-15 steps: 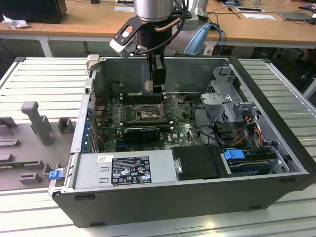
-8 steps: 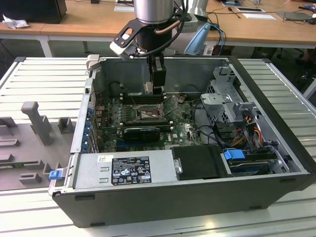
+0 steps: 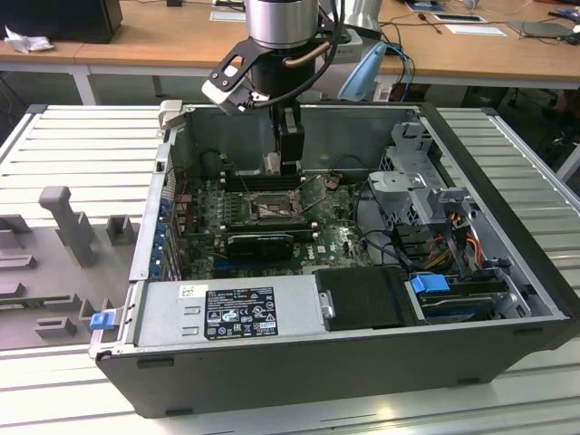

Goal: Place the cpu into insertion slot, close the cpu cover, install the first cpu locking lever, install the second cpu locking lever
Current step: 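Place the cpu into insertion slot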

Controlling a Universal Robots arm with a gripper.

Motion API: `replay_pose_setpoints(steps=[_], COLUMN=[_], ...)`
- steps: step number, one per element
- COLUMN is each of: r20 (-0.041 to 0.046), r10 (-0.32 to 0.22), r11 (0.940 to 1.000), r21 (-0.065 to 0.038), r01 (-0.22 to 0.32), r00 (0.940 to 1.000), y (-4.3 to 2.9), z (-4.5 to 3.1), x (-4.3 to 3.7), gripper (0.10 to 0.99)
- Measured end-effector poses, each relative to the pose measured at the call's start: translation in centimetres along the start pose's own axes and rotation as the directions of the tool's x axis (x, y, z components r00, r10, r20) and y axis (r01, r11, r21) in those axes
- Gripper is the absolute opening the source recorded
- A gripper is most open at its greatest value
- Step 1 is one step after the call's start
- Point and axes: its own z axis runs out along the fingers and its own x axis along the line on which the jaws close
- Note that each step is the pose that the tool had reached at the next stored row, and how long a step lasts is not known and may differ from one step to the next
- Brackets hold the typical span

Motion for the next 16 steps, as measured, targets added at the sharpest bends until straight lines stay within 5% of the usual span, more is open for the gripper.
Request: replay_pose_setpoints(steps=[16], r20=[0.0013], r10=[0.009], r11=[1.0000], r21=[0.000], r01=[-0.009], r00=[1.0000], y=[-0.11], z=[1.31], x=[-0.02], gripper=[0.529])
